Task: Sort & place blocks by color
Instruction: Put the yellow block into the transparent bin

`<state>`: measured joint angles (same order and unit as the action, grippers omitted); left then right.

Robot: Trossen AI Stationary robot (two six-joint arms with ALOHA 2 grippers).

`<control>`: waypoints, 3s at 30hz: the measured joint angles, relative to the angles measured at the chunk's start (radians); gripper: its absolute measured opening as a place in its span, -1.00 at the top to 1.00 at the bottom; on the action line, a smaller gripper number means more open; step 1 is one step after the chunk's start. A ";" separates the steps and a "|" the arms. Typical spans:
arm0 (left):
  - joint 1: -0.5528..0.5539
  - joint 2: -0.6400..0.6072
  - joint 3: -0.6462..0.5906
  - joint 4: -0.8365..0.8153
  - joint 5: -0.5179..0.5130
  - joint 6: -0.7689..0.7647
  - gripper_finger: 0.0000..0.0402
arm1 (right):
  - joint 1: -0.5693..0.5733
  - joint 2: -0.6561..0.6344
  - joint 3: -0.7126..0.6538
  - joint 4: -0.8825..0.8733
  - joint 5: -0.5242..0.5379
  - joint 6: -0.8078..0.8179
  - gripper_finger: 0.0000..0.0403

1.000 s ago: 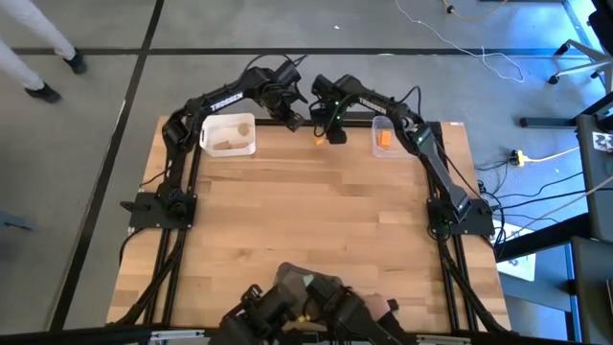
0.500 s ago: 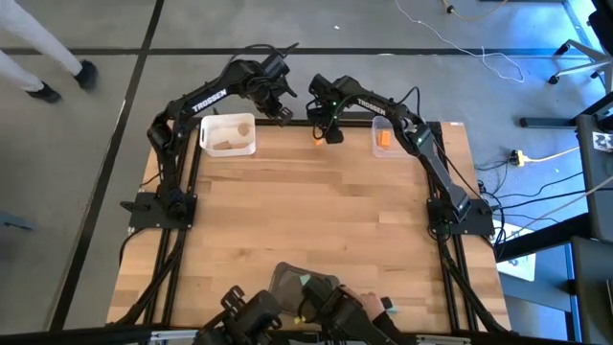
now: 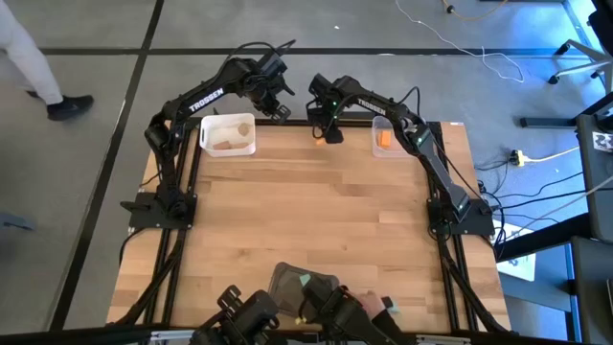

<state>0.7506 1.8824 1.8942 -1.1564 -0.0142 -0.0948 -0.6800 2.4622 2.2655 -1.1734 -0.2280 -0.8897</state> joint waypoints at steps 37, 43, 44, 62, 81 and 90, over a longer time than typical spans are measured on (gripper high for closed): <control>0.000 0.002 0.000 -0.003 -0.021 0.001 1.00 | -0.022 -0.003 0.000 -0.045 -0.045 -0.164 0.11; 0.000 0.002 0.000 -0.003 -0.022 0.001 1.00 | -0.025 -0.003 -0.018 0.001 -0.034 -0.160 0.11; 0.000 0.002 0.000 -0.003 -0.022 0.001 1.00 | -0.025 -0.001 -0.024 0.004 -0.018 -0.158 0.11; 0.000 0.002 0.000 -0.003 -0.022 0.035 1.00 | -0.016 0.000 -0.031 0.015 0.025 -0.163 0.11; 0.000 0.002 0.000 -0.012 -0.022 0.036 1.00 | -0.134 -0.003 0.025 -0.206 0.017 -0.107 0.23; 0.000 0.002 0.000 -0.015 -0.022 0.036 1.00 | -0.147 -0.003 -0.030 -0.192 -0.114 -0.144 0.23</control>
<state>0.7506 1.8839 1.8938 -1.1713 -0.0364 -0.0590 -0.8270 2.4588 2.2356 -1.3650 -0.3416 -1.0338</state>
